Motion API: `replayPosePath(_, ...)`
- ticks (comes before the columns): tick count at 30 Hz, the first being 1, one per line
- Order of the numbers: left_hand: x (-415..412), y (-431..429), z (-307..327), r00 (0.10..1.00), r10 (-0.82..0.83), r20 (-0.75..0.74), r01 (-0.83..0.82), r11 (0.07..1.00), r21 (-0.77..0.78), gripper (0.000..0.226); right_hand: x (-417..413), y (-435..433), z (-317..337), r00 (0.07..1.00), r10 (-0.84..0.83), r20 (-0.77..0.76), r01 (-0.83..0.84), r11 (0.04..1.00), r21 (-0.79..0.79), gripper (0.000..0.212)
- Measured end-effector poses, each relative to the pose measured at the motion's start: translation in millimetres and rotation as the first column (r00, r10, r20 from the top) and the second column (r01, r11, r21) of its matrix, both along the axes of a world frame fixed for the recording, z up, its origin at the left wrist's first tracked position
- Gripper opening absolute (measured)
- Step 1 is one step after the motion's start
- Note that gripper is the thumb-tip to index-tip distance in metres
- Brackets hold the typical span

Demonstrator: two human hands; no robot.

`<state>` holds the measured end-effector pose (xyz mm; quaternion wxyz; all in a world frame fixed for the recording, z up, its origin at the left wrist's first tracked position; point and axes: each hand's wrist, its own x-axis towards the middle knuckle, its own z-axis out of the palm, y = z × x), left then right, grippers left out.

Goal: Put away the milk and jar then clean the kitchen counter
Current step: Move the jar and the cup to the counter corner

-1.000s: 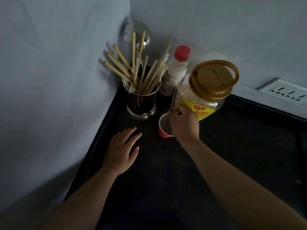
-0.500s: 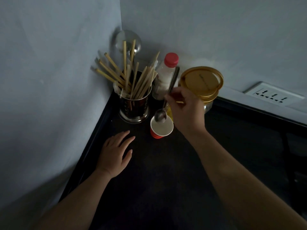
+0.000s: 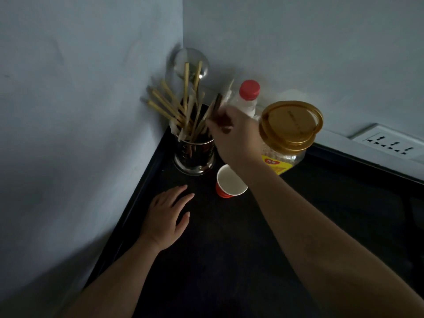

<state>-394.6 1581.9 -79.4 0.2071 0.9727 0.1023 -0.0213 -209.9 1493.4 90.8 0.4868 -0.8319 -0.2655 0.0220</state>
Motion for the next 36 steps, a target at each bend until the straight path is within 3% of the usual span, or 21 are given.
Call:
replayPosePath(4, 0.4, 0.7, 0.2, 1.0, 0.002, 0.006, -0.002, 1.0, -0.015, 0.048, -4.4, -1.4, -20.3, 0.996, 0.01, 0.084, -0.006, 0.998, -0.059, 0.004)
replayPosePath(10, -0.5, 1.7, 0.7, 1.0, 0.004, 0.008, -0.004, 1.0, -0.013, 0.048, -1.7, 5.0, -16.5, 0.997, -0.062, 0.045, 0.06, 0.997, 0.053, 0.008)
replayPosePath(17, 1.2, 2.6, 2.4, 1.0, -0.008, 0.011, 0.008, 1.0, 0.013, 0.049, -2.4, -7.5, -22.6, 0.993, -0.116, -0.003, 0.116, 0.993, 0.035, 0.021)
replayPosePath(24, 1.4, 0.1, 8.4, 1.0, -0.027, -0.007, 0.027, 0.999, 0.031, 0.051, -19.8, -44.5, -33.0, 0.989, -0.1, -0.111, 0.069, 0.964, -0.256, 0.036)
replayPosePath(28, 4.2, -9.4, 12.1, 0.999, 0.029, 0.016, -0.029, 1.0, 0.004, 0.046, -44.4, -87.4, -37.1, 0.973, -0.125, -0.196, 0.067, 0.958, -0.278, 0.034)
replayPosePath(33, 6.6, -38.0, 26.3, 0.985, 0.142, -0.099, -0.146, 0.989, -0.037, 0.055, -83.8, -148.1, -43.2, 0.937, -0.227, -0.265, 0.131, 0.932, -0.337, 0.035)
replayPosePath(36, -2.1, -69.6, 43.8, 0.977, 0.187, -0.103, -0.201, 0.966, -0.161, 0.056, -116.4, -189.4, -45.3, 0.891, -0.297, -0.344, 0.167, 0.918, -0.359, 0.037)
